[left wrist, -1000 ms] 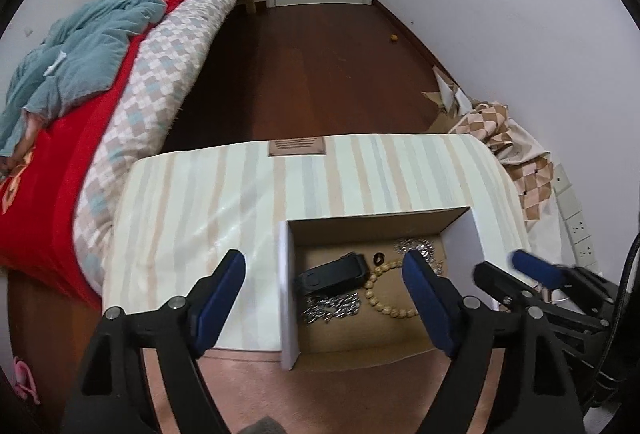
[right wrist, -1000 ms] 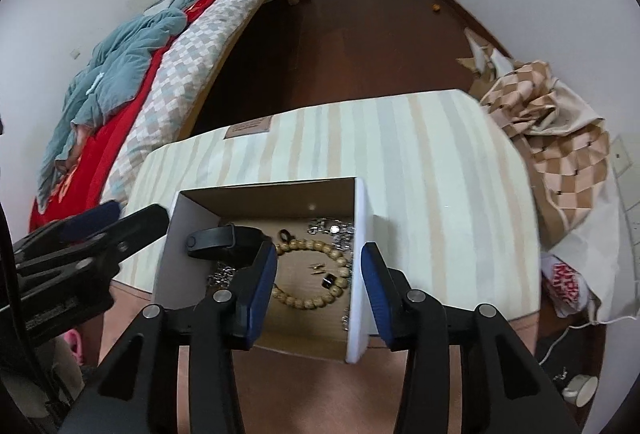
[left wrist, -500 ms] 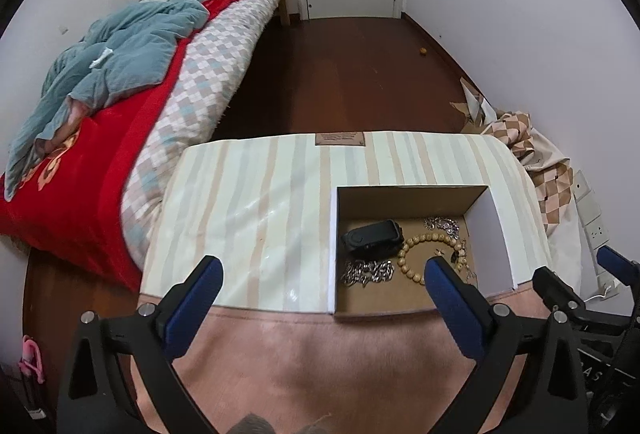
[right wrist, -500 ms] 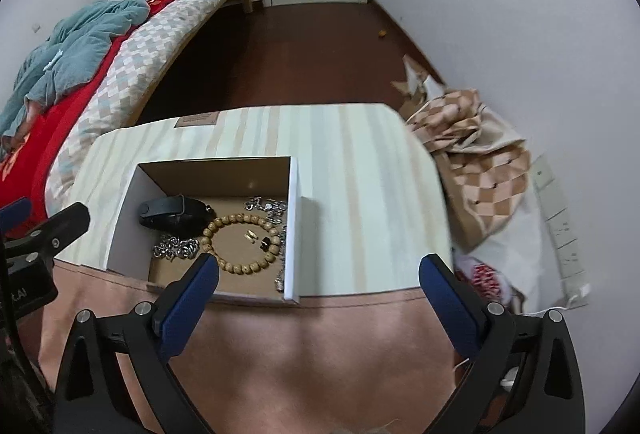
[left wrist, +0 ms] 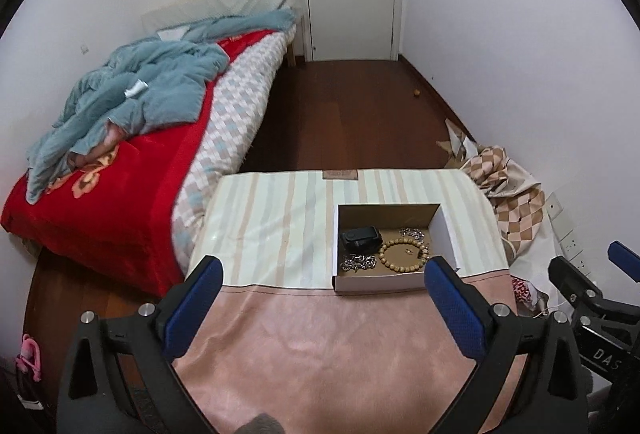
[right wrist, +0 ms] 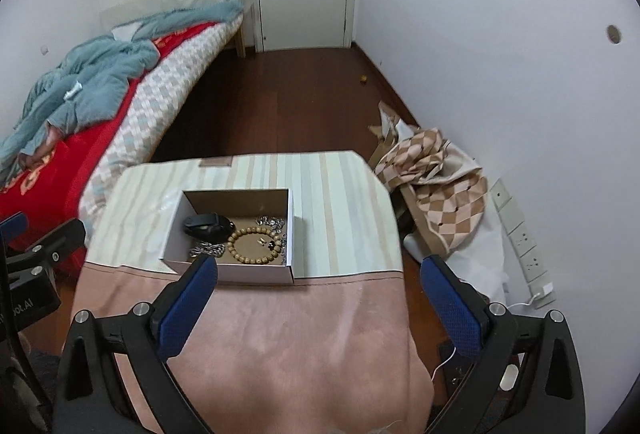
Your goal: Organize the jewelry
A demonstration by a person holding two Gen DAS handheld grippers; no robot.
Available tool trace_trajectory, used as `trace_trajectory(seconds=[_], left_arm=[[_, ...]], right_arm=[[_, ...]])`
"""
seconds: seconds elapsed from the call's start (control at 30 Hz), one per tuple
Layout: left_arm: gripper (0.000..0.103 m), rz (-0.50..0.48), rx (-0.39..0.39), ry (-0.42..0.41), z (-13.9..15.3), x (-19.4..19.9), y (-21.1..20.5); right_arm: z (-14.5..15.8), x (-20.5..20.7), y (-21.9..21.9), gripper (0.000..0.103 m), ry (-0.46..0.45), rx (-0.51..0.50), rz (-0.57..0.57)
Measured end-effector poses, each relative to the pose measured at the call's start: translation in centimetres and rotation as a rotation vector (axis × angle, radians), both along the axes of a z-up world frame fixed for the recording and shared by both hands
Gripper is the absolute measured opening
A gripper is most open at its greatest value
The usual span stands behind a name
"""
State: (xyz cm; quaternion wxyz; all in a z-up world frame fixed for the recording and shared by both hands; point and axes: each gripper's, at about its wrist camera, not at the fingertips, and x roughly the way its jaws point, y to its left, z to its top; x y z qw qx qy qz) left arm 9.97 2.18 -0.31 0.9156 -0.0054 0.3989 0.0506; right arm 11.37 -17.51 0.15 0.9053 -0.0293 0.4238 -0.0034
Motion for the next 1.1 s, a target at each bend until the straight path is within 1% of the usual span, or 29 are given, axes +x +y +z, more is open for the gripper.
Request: trace_trajectory(seconds=[0.1, 0.17, 0.33, 0.5, 0.67, 0.77, 0.87, 1.1], left_arm=[[0.103, 0.011, 0.007, -0.027, 1.8, -1.7, 0.1], [0.103, 0.020, -0.003, -0.033, 2.9, -2.7, 0.2], [0.103, 0.025, -0.026, -0.023, 4.6, -4.4, 0.4], [0.103, 0.021, -0.036, 0.011, 5.3, -5.7, 0.2], [0.103, 0.015, -0.038, 0.034, 5.5, -6.2, 0.1], [0.103, 0.014, -0.035, 0.043, 5.5, -6.1, -0.1], [0.103, 0.021, -0.036, 0.049, 5.2, -5.5, -0.1], [0.103, 0.045, -0.038, 0.083, 4.3, -2.7, -0.2]], right_arm=[[2.6, -2.2, -0.1, 0.103, -0.032, -0.001, -0.003], [4.5, -3.8, 0.0, 0.103, -0.057, -0.009, -0.001], [8.2, -6.5, 0.2, 0.103, -0.094, -0.015, 0.008], [10.3, -8.0, 0.4, 0.103, -0.102, -0.019, 0.019], [11.0, -8.8, 0.8, 0.103, -0.074, -0.013, 0.041], [11.0, -8.6, 0.6, 0.103, -0.064, -0.012, 0.040], [11.0, -7.7, 0.4, 0.103, -0.057, -0.013, 0.033], [10.6, -4.4, 0.4, 0.103, -0.026, -0.029, 0.027]])
